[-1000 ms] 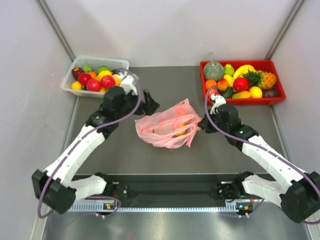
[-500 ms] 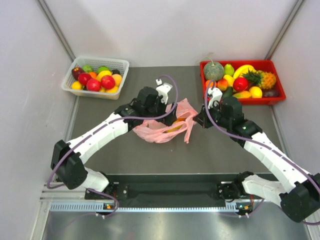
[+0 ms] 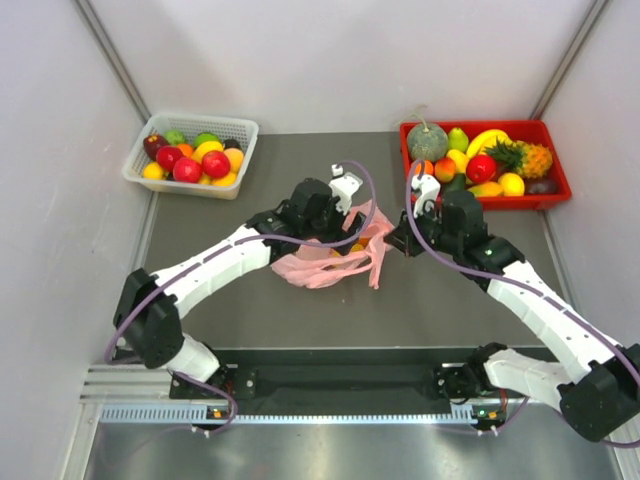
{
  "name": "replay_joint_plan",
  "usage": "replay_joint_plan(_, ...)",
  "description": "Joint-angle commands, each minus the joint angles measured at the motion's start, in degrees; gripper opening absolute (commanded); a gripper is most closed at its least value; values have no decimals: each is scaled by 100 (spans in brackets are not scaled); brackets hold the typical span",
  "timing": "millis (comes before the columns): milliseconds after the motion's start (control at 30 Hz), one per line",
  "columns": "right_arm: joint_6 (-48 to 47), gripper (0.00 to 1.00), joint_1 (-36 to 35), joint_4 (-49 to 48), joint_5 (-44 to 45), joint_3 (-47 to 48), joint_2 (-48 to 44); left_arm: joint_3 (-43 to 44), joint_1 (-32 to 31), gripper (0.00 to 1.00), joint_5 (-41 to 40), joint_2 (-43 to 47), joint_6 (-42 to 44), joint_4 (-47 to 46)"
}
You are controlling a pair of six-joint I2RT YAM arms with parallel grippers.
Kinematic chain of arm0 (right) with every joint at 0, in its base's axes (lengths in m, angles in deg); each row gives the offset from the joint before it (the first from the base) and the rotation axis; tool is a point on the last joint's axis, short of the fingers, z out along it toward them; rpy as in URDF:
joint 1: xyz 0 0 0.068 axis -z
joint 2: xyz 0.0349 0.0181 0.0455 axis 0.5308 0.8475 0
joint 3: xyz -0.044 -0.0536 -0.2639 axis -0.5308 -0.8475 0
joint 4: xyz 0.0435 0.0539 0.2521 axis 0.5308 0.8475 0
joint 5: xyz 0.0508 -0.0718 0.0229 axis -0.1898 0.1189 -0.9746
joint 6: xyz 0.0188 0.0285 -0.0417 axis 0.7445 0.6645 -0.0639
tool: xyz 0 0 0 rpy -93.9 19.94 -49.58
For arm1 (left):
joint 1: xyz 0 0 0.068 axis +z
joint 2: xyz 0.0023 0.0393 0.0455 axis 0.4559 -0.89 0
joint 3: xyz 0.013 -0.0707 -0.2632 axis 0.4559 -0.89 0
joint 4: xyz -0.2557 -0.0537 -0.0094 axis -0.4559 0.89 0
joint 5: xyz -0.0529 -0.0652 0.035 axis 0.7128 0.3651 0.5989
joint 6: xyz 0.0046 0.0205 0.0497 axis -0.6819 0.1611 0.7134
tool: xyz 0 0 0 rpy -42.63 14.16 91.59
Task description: Untie the knot of the plastic bag and take out the fruit
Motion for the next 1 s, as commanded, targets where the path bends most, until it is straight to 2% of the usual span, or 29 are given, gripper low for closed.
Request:
replay_joint_plan(0,-129,0,-33,-139,-145,353,0,122,-14,84,-599,-277,348,-123)
replay_joint_plan(33,-138,0,-33,-130,-128,362,0,131,-22,59,-678,-321,358,-141)
replay_joint_plan(67,-129,0,-42,-139,-32,379,9,139,-14,42,-766,-339,349,-141)
replay_joint_plan(100,-138,0,-42,-95,48,397,18,157,-14,21,-819,-356,349,-167)
replay_joint_plan(133,-121,0,-42,-69,144,432,70,174,-14,5,-915,-339,306,-202)
replay_joint_plan(167,-68,0,-51,-42,397,476,88,175,-14,0,-1056,-234,279,-254)
replay_joint_plan(267,37,0,-51,37,925,581,219,104,-14,0,-1539,73,279,-623)
replay_joint_plan(400,266,0,-42,134,1717,687,500,165,-5,0,-2662,486,366,-1089)
replay_joint_plan(467,415,0,-51,186,2094,731,694,297,-5,0,-2910,680,551,-1274)
replay_joint_plan(633,670,0,-42,2,2544,713,1098,474,-5,0,-3227,997,692,-1441)
replay_joint_plan(700,723,0,-42,-147,2588,722,1195,325,-5,0,-3307,1269,753,-1800)
replay_joint_plan(767,820,0,-51,-287,2615,722,1353,-53,-5,0,-3360,1567,963,-2588)
replay_joint_plan(833,951,0,-42,-332,2623,731,1546,-212,-5,0,-3438,1682,1191,-2864)
replay_joint_plan(967,1215,0,-60,-551,2466,556,1793,191,-5,0,-3448,1402,1622,-2988)
